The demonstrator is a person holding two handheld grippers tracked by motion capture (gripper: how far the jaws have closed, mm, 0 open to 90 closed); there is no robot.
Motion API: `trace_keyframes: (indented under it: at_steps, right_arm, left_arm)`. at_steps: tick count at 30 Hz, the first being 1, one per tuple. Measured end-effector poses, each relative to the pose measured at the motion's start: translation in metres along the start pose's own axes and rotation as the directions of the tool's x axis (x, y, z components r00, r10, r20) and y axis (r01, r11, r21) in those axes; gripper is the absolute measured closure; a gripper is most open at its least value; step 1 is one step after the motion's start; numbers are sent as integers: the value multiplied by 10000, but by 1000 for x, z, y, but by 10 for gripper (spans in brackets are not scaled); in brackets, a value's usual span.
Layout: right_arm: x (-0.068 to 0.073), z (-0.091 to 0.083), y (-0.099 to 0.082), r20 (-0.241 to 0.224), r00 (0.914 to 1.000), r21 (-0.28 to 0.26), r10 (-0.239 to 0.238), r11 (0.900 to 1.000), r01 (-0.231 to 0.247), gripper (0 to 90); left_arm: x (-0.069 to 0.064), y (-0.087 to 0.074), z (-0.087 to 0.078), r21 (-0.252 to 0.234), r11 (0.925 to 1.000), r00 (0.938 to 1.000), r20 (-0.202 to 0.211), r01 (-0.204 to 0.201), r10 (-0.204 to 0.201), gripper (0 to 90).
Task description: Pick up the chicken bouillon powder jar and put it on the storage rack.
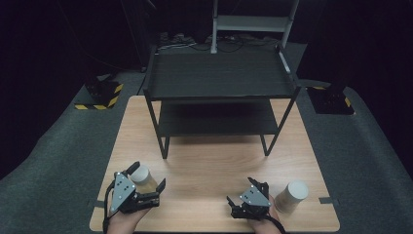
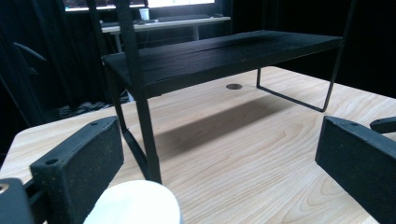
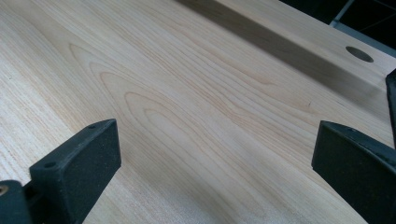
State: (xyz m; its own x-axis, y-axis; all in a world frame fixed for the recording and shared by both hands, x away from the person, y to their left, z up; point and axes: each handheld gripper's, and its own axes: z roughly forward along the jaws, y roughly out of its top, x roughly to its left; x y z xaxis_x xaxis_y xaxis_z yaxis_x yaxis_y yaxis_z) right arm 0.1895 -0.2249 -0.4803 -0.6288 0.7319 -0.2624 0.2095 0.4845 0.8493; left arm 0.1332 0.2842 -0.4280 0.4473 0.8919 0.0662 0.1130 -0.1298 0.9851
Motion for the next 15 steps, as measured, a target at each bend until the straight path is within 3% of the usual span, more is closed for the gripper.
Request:
trace_keyframes:
  at_steps: [15]
  right_arm:
    - [0,0,0,-8,10000,17,-28,10000,28,6]
  left_arm:
    - [10,-14,0,390,9986,9970,-697,359,-331,6]
